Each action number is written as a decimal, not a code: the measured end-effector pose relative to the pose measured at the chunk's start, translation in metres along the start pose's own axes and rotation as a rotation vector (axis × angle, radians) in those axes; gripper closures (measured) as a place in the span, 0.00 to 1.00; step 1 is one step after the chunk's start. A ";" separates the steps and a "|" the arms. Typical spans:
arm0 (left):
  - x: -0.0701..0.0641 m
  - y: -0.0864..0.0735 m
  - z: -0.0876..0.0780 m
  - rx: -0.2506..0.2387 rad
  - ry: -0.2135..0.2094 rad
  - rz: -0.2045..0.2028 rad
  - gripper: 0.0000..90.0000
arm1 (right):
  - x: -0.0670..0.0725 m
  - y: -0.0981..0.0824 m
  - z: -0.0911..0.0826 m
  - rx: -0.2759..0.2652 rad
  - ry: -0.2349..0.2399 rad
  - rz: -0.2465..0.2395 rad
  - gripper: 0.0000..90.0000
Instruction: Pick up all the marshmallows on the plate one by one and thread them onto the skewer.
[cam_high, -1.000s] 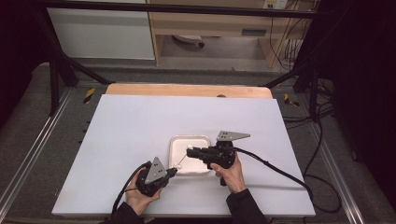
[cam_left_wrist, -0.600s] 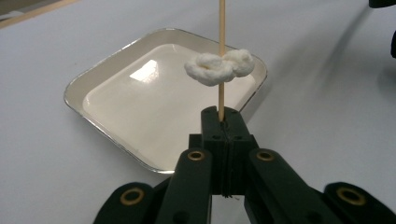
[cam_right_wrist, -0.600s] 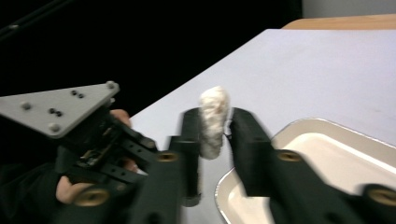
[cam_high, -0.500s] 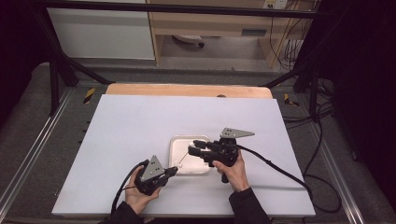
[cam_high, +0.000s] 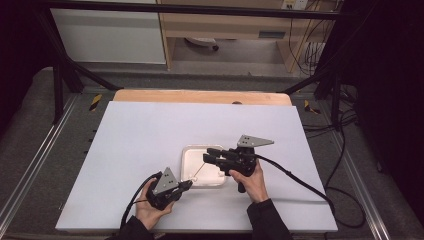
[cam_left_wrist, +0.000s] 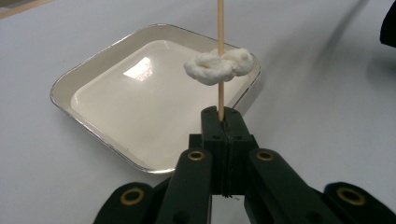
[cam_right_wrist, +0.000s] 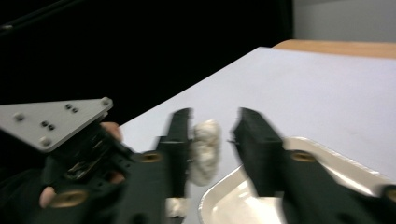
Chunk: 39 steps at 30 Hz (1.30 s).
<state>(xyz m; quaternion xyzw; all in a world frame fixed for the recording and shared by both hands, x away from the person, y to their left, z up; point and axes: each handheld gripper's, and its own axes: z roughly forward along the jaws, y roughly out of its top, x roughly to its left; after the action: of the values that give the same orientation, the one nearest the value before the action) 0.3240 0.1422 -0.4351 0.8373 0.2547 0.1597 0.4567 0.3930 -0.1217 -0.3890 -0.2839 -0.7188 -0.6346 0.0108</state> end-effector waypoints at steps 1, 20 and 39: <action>0.001 0.000 0.000 0.003 0.002 0.000 0.99 | 0.000 -0.001 0.001 0.004 0.009 0.004 0.86; 0.000 0.001 -0.003 -0.013 0.004 -0.038 0.99 | 0.003 -0.013 0.011 -0.044 0.056 0.061 0.91; 0.001 0.008 -0.006 -0.054 0.027 -0.029 0.99 | 0.007 -0.031 0.035 0.069 0.096 0.076 0.90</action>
<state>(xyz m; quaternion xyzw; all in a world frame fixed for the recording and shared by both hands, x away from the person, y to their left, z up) 0.3235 0.1436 -0.4252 0.8186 0.2688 0.1712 0.4779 0.3862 -0.0882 -0.4213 -0.2798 -0.7276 -0.6214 0.0790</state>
